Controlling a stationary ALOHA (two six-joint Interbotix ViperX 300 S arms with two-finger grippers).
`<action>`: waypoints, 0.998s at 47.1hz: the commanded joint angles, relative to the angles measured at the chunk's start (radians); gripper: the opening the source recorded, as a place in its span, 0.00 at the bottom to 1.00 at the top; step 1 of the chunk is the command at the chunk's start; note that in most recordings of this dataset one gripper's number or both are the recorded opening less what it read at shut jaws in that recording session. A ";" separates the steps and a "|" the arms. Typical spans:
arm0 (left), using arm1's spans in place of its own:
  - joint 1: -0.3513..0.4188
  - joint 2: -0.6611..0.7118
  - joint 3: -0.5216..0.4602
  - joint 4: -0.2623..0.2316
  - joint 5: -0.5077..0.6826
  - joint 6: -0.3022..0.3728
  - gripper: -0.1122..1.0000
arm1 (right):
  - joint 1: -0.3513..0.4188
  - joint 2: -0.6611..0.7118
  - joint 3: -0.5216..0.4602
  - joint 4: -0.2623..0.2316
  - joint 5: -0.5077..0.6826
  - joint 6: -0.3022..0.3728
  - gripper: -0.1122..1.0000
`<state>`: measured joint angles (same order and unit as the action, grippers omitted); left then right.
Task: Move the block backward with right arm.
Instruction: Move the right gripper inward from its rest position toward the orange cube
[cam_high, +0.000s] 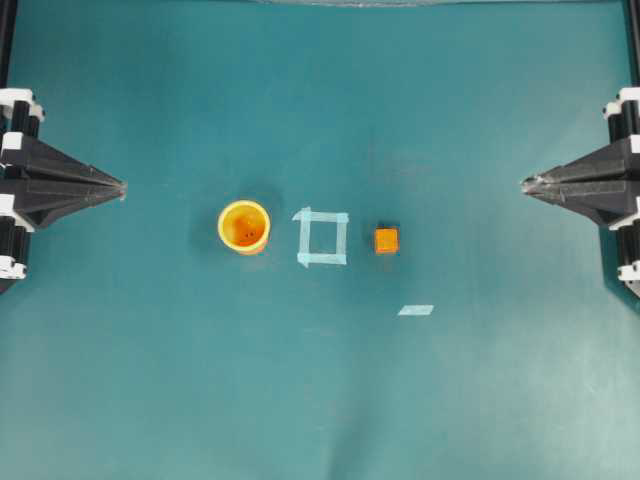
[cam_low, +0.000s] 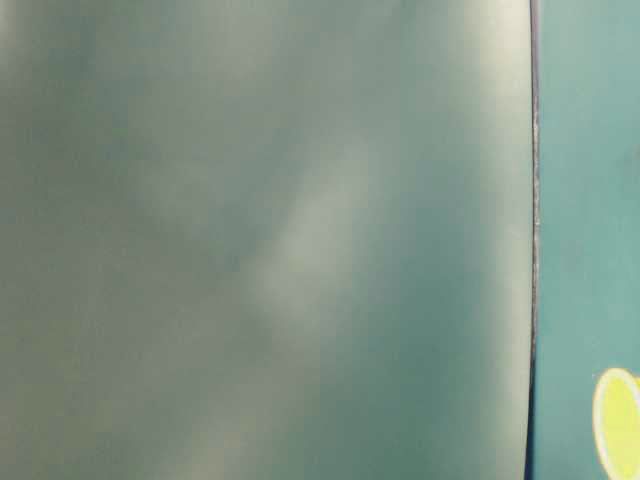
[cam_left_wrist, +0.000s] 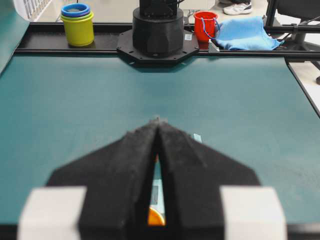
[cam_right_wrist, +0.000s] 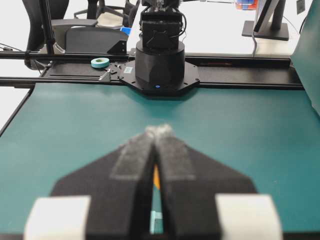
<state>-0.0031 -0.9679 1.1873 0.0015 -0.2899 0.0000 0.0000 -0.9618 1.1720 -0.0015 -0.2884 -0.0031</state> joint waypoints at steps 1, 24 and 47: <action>0.002 0.003 -0.041 0.009 0.048 0.005 0.10 | -0.005 0.011 -0.020 0.003 0.000 0.005 0.10; 0.002 -0.005 -0.060 0.009 0.175 -0.011 0.10 | -0.011 0.092 -0.067 0.003 0.080 0.003 0.10; 0.002 -0.005 -0.060 0.008 0.193 -0.012 0.10 | -0.060 0.278 -0.144 0.032 0.098 0.049 0.43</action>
<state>-0.0031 -0.9756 1.1551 0.0077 -0.0920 -0.0123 -0.0568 -0.7148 1.0692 0.0276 -0.1933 0.0368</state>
